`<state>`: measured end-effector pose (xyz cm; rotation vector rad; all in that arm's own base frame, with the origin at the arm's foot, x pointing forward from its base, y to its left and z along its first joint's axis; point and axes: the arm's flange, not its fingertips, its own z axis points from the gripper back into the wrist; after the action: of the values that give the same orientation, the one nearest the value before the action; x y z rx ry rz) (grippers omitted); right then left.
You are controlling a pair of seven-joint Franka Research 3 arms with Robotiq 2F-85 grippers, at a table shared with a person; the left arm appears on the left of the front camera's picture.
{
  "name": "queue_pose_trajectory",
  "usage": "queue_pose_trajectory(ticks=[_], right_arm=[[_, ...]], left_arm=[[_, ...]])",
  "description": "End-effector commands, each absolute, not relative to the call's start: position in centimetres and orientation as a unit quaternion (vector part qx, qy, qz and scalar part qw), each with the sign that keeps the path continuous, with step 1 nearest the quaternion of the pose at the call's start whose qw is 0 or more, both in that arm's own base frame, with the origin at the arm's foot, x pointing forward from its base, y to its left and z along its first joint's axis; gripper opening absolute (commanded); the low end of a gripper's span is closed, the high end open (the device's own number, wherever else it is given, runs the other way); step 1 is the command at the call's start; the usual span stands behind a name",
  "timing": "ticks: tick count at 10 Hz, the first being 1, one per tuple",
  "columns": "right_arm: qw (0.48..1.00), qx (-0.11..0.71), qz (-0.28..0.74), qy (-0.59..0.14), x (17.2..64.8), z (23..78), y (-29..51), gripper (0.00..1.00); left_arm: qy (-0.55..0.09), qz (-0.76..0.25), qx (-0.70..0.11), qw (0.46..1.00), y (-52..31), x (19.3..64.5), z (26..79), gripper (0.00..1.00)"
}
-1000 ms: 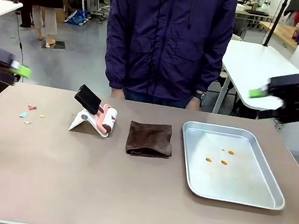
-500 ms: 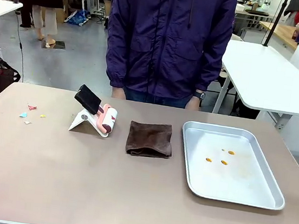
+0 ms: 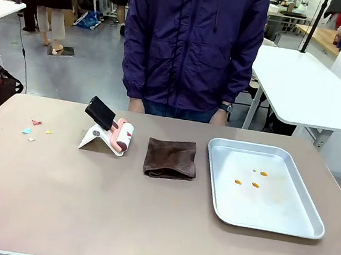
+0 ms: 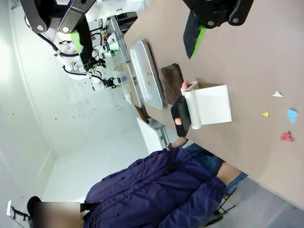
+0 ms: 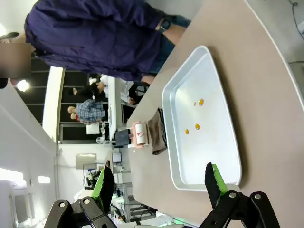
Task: Clean the surface of the table.
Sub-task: Hold the Lint Roller with your left hand and the towel with your right hand.
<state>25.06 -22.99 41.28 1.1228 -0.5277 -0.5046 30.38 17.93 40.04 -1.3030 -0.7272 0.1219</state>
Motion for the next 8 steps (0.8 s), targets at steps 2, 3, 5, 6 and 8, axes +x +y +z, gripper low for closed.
queue_pose_trajectory(ticks=[2,3,5,6,8], right_arm=[[0.779,0.531,-0.226,-0.247,25.5,42.7,-22.2,1.00],[0.785,0.522,-0.227,-0.243,25.4,41.7,-22.4,1.00],[0.794,0.503,-0.230,-0.252,25.3,41.8,-21.9,1.00],[0.812,0.474,-0.239,-0.244,25.8,42.3,-21.0,1.00],[0.858,0.404,-0.205,-0.242,28.4,45.5,-16.1,1.00]], left_arm=[[-0.343,0.041,-0.587,0.732,18.7,29.3,40.6,1.00],[-0.343,0.041,-0.587,0.732,18.7,29.3,40.6,1.00],[-0.339,0.056,-0.589,0.731,18.9,29.2,40.6,1.00],[-0.335,0.044,-0.586,0.737,18.0,29.5,41.4,1.00],[-0.313,0.036,-0.530,0.787,16.0,31.2,44.4,1.00]])
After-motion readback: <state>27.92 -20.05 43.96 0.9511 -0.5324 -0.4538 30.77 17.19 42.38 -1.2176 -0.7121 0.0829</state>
